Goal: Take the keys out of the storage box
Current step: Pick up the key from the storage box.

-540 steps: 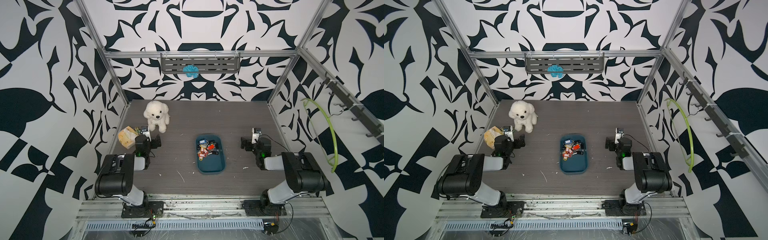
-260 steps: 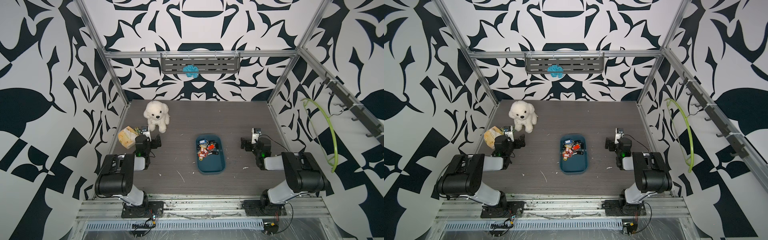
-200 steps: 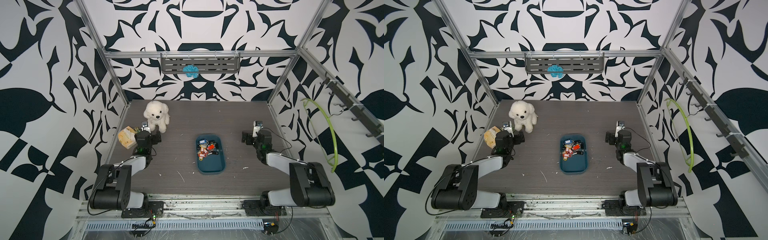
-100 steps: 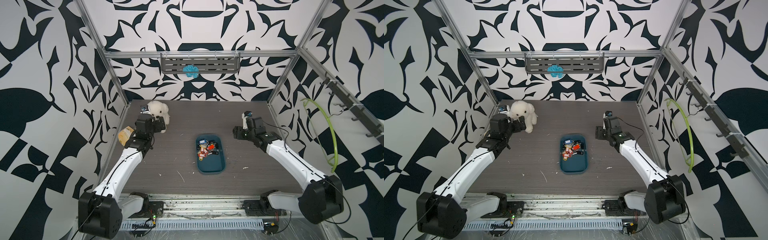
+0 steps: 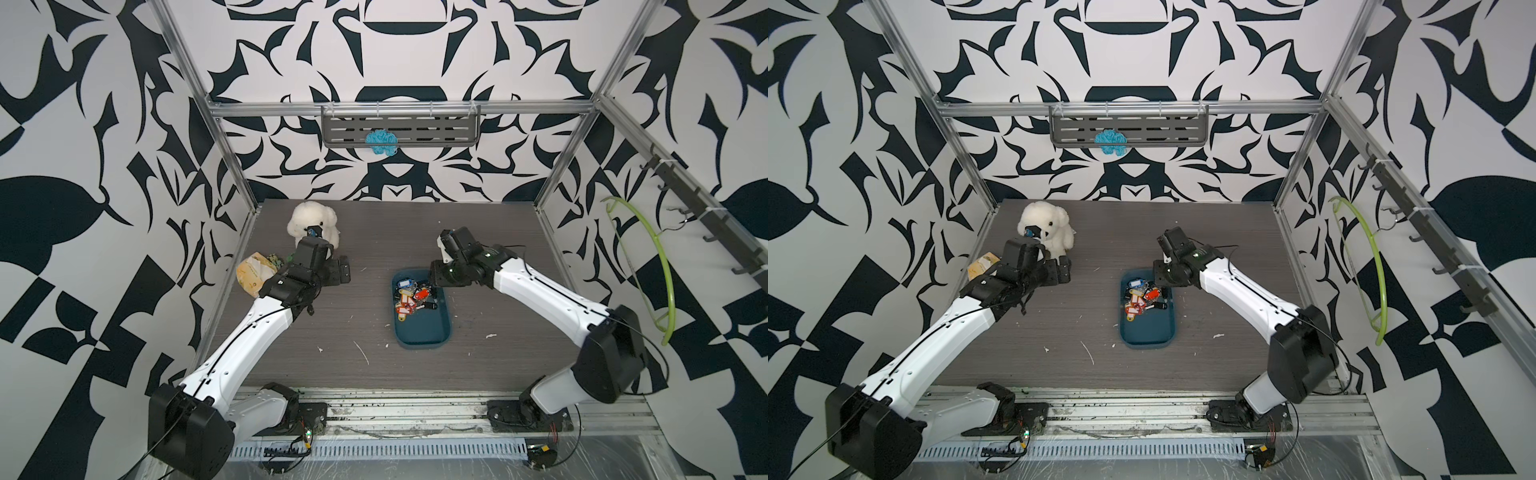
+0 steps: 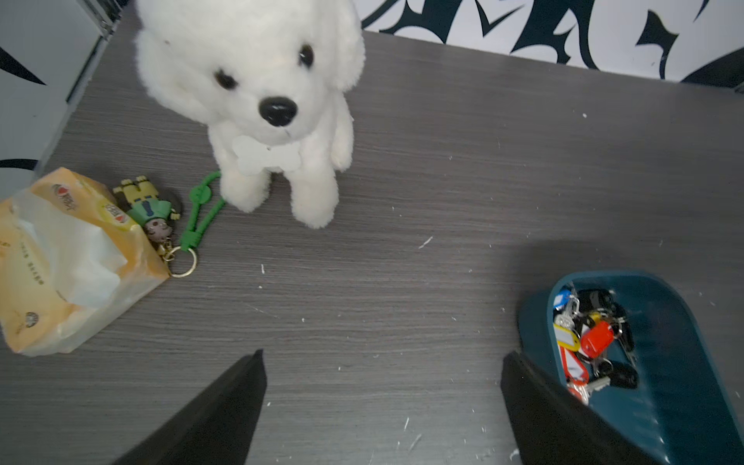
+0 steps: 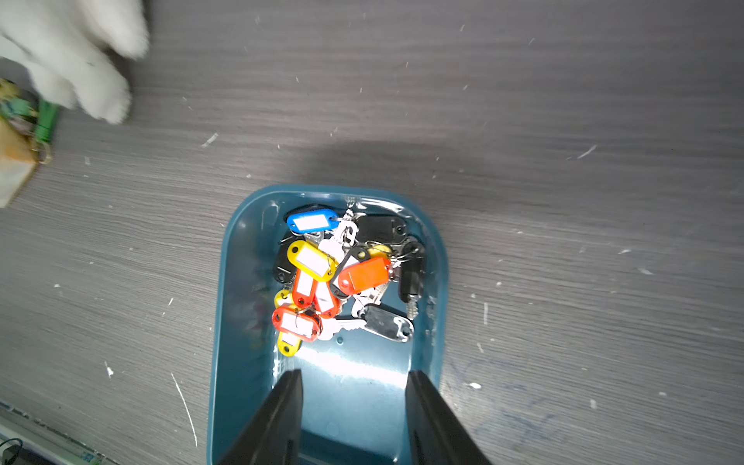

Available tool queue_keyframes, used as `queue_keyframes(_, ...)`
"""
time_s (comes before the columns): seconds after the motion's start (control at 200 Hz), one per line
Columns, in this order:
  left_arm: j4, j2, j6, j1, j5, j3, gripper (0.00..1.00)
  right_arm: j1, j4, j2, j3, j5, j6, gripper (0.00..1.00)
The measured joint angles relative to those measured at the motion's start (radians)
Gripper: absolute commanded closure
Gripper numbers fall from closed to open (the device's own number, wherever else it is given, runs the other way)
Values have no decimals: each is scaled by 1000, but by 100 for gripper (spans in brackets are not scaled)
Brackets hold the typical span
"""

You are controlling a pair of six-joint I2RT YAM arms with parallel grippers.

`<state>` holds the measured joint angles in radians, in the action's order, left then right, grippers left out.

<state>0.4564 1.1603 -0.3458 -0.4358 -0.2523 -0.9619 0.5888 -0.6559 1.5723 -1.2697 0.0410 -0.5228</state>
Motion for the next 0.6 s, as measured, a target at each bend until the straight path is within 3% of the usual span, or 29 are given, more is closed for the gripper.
queue_keyframes(0.6,65,60,0,-55,8,-28,1,43,-124,326,-261,-1,23,52)
